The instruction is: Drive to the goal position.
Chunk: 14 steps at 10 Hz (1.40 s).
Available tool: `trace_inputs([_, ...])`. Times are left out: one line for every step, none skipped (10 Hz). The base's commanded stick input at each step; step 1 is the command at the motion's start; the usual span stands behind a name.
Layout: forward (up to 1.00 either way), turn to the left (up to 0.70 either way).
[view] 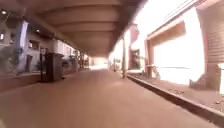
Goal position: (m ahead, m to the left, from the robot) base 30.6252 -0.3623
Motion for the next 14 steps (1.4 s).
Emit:
trace_inputs([0.85, 0.0])
trace_inputs([0.85, 0.0])
trace_inputs([0.85, 0.0])
trace_inputs([0.85, 0.0])
trace_inputs([0.85, 0.0])
trace_inputs([0.85, 0.0])
trace_inputs([0.85, 0.0])
trace_inputs([0.85, 0.0])
trace_inputs([0.85, 0.0])
trace_inputs([0.85, 0.0])
trace_inputs([0.85, 0.0])
trace_inputs([0.85, 0.0])
trace_inputs([0.85, 0.0])
trace_inputs([0.85, 0.0])
